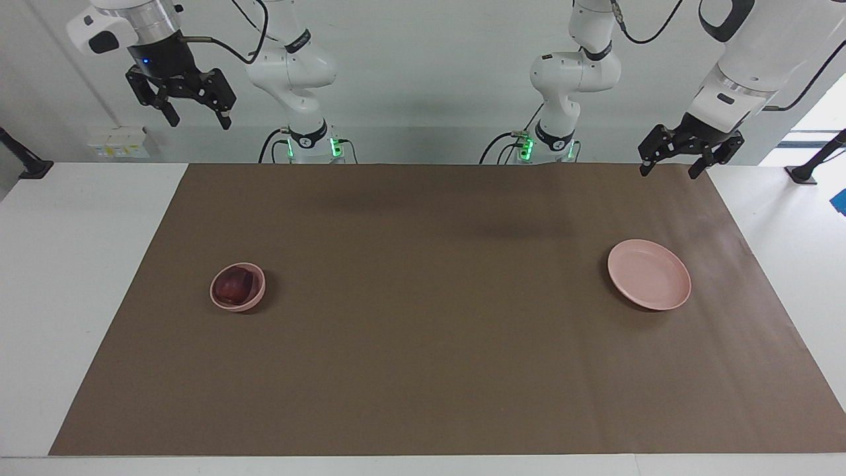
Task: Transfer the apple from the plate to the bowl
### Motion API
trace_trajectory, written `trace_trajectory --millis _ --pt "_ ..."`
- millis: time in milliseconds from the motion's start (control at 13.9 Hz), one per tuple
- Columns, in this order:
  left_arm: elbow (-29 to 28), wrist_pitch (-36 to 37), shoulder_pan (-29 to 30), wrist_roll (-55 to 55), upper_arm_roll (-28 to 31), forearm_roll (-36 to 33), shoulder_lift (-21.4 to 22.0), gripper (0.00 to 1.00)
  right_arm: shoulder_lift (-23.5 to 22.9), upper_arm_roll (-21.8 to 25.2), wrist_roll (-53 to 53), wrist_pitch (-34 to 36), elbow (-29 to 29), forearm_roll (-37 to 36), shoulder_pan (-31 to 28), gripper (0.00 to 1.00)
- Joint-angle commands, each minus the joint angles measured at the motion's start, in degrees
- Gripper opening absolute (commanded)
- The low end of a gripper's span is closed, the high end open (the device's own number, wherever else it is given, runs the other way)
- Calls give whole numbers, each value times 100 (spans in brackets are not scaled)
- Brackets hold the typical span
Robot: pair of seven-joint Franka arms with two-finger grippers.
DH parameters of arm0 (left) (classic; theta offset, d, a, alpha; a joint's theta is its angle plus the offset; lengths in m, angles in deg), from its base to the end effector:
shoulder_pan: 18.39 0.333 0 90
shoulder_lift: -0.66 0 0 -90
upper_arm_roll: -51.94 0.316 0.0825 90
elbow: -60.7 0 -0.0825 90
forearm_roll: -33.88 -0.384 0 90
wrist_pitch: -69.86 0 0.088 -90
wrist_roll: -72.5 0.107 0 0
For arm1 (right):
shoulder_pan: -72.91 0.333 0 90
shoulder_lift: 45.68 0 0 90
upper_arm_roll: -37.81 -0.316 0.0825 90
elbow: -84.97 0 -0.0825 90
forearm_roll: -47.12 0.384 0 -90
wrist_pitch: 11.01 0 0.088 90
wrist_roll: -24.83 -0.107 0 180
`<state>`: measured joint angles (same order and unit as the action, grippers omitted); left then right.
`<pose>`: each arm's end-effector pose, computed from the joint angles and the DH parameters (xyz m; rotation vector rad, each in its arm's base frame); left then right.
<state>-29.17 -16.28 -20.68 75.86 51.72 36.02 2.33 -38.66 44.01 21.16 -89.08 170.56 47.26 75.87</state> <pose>0.5379 -0.0278 0.6358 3.0994 -0.1618 -0.0554 0.4896 -0.0319 0.7055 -3.1205 0.1863 0.0148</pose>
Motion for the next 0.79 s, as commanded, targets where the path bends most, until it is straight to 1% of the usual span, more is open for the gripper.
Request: trace_trajectory --millis 0,215,430,717 --pt "-40 -16 -52 59 56 -47 62 100 150 30 121 3 290 170 -41 100" --pt "-40 -16 -52 59 56 -47 70 100 142 22 200 -147 371 161 -32 100" --pt "-40 -16 -52 59 56 -47 62 100 133 30 604 -445 424 64 3 100" --pt "-40 -16 -52 59 56 -47 70 100 133 -5 684 -499 467 -103 38 100"
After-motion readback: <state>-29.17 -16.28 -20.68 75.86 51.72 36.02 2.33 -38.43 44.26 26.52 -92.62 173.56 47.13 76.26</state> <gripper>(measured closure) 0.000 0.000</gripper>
